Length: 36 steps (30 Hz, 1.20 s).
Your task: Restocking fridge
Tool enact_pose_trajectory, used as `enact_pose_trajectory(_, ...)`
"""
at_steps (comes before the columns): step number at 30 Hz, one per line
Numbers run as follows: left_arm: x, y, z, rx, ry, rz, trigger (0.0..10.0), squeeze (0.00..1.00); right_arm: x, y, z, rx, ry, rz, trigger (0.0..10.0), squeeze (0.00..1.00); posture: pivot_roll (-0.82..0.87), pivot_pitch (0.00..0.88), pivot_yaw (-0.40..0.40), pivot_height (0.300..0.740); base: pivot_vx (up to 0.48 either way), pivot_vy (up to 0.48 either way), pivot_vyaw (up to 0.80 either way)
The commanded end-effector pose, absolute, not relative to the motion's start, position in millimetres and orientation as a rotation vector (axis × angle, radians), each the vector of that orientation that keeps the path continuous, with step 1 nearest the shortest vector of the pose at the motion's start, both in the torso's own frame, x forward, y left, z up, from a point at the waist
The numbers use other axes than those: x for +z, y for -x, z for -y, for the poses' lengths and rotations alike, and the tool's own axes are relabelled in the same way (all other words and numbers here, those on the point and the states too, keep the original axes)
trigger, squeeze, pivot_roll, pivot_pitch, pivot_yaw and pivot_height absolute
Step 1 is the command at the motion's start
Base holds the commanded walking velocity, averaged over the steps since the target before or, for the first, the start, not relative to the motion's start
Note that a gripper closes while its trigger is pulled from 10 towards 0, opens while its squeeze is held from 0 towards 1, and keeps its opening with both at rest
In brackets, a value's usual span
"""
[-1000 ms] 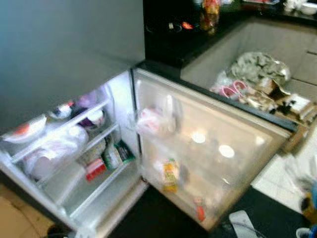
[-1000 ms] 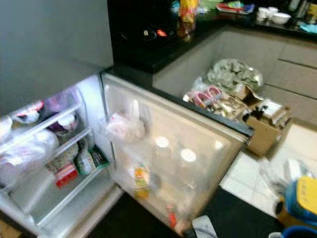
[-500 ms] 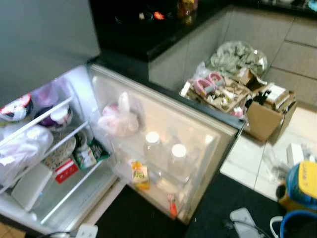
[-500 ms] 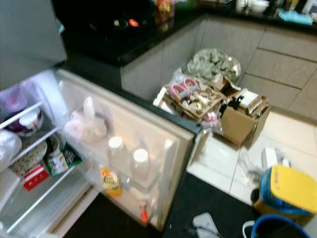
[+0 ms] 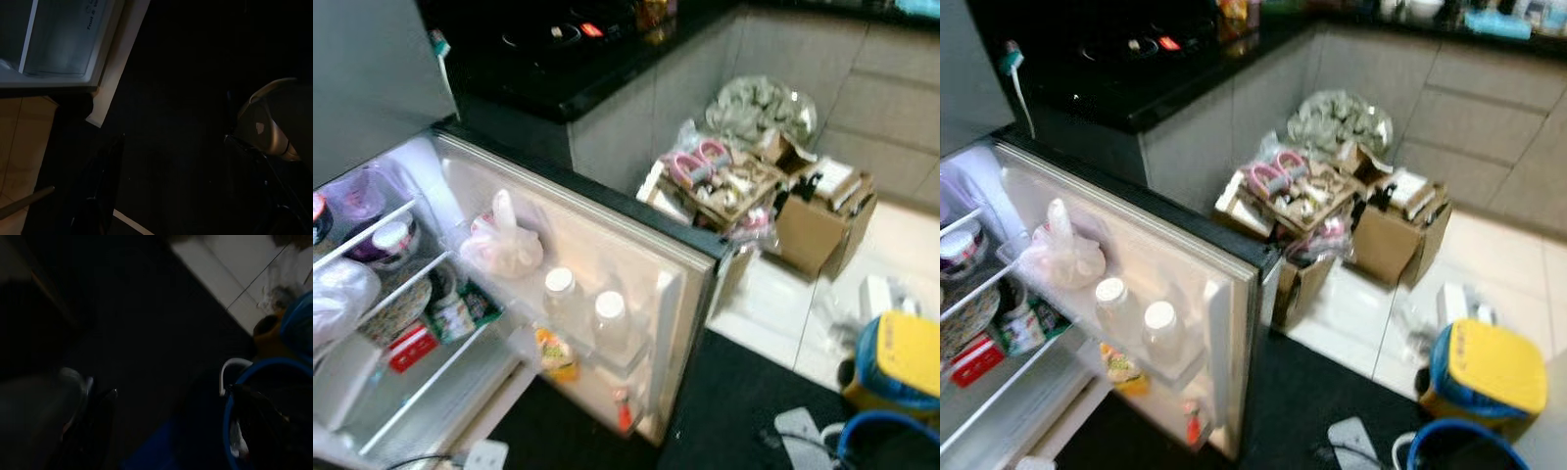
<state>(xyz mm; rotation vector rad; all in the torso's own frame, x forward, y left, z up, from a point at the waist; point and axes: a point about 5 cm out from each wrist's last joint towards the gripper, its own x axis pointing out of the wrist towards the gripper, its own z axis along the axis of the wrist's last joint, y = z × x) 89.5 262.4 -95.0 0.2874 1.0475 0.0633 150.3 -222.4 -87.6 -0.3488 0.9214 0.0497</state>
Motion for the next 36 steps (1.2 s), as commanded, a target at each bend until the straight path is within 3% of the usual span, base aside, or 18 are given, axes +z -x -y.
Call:
enact_pose_trajectory(1,-96,-83,-263,0.067,-0.286,-1.066,10.0,0.0,-76,-172,224,0.028,0.321,-0.817,10.0,0.0,0.01,0.008,-0.04,0.74,0.0,0.0,0.0)
enact_pose_trajectory(8,-96,-84,-264,0.067,-0.285,-1.066,10.0,0.0,-49,-217,215,0.058,0.262,-0.626,10.0,0.0,0.01,0.008,-0.039,0.74,0.0,0.0,0.0)
enact_pose_trajectory(13,-96,-84,-264,0.065,-0.286,-1.067,10.0,0.0,-10,-266,186,0.128,0.208,-0.395,10.0,0.0,0.02,0.009,-0.036,0.74,0.0,0.0,0.0)
enact_pose_trajectory(16,-96,-84,-264,0.065,-0.287,-1.067,10.0,0.0,1,-277,176,0.161,0.19,-0.337,10.0,0.0,0.02,0.009,-0.036,0.74,0.0,0.0,0.0)
enact_pose_trajectory(17,-96,-84,-264,0.065,-0.288,-1.067,10.0,0.0,11,-284,161,0.247,0.172,-0.281,10.0,0.0,0.02,0.01,-0.033,0.74,0.0,0.0,0.0)
enact_pose_trajectory(24,-96,-84,-264,0.061,-0.29,-1.07,10.0,0.0,30,-286,125,0.501,0.163,-0.196,10.0,0.0,0.01,0.01,-0.034,0.74,0.0,0.0,0.0)
enact_pose_trajectory(30,-96,-83,-264,0.059,-0.283,-1.074,10.0,0.0,53,-267,75,0.856,0.109,-0.129,10.0,0.0,0.02,0.013,-0.038,0.74,0.0,0.0,0.0)
enact_pose_trajectory(35,-97,-83,-263,0.058,-0.283,-1.076,10.0,0.0,53,-261,76,0.877,0.1,-0.138,10.0,0.0,0.02,0.013,-0.038,0.74,0.0,0.0,0.0)
enact_pose_trajectory(36,-97,-82,-263,0.058,-0.284,-1.077,10.0,0.0,44,-264,89,0.796,0.121,-0.171,10.0,0.0,0.02,0.011,-0.039,0.74,0.0,0.0,0.0)
